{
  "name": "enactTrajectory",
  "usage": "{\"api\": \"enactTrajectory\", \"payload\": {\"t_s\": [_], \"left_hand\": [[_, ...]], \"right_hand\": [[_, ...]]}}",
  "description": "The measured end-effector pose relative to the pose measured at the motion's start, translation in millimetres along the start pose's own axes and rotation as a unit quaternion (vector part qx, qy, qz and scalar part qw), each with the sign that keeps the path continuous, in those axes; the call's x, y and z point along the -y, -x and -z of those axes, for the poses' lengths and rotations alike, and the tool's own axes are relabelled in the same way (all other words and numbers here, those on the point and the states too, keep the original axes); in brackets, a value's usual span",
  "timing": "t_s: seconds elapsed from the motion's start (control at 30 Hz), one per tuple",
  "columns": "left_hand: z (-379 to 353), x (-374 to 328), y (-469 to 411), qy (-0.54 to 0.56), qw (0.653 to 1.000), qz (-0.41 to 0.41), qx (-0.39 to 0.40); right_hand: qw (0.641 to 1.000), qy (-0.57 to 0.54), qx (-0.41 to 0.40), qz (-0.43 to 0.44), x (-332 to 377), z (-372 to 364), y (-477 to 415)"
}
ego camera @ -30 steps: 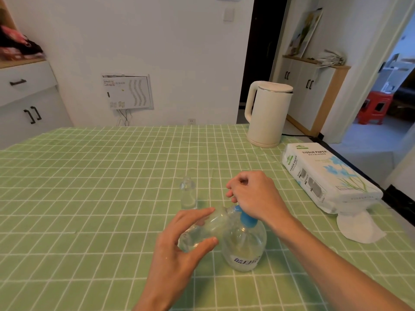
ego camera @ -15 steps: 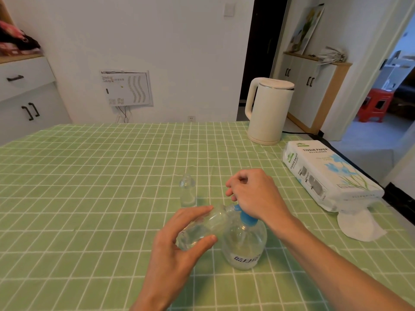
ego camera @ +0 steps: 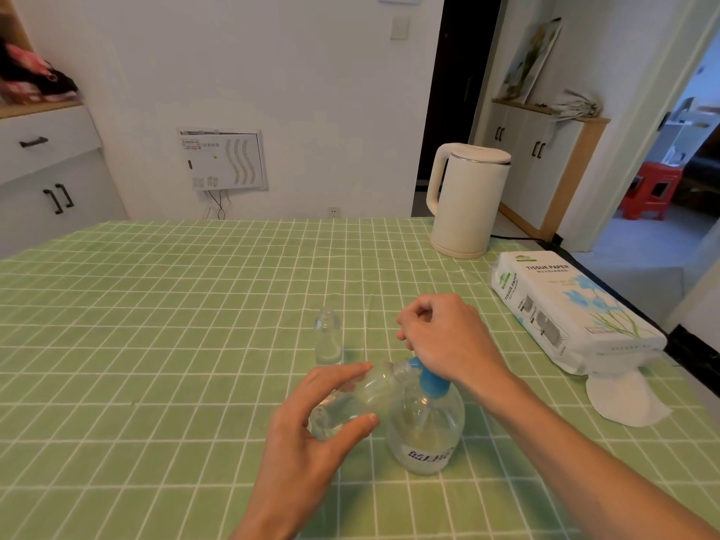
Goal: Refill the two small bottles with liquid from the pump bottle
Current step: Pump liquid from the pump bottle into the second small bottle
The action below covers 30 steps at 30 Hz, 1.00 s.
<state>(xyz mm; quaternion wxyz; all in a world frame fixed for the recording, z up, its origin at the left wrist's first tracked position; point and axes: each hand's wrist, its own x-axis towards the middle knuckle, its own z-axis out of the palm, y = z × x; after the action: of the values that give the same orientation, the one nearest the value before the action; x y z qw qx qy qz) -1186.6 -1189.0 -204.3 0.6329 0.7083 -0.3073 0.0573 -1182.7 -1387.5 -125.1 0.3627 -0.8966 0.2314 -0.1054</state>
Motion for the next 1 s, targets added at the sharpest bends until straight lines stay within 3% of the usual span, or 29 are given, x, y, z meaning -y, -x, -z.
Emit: {"api": "enactTrajectory", "payload": {"t_s": [0.67, 1.0], "left_hand": [[-2.6, 0.4, 0.5, -0.005, 1.000, 0.003, 0.004], [-0.3, -1.8, -1.7, -0.006, 1.000, 0.001, 0.001]], "right_hand": [[0.999, -0.037, 0.007, -0.019, -5.6, -6.7, 2.8], [0.997, -0.062, -0.016, 0.038, -0.1, 0.2, -0.9]]}}
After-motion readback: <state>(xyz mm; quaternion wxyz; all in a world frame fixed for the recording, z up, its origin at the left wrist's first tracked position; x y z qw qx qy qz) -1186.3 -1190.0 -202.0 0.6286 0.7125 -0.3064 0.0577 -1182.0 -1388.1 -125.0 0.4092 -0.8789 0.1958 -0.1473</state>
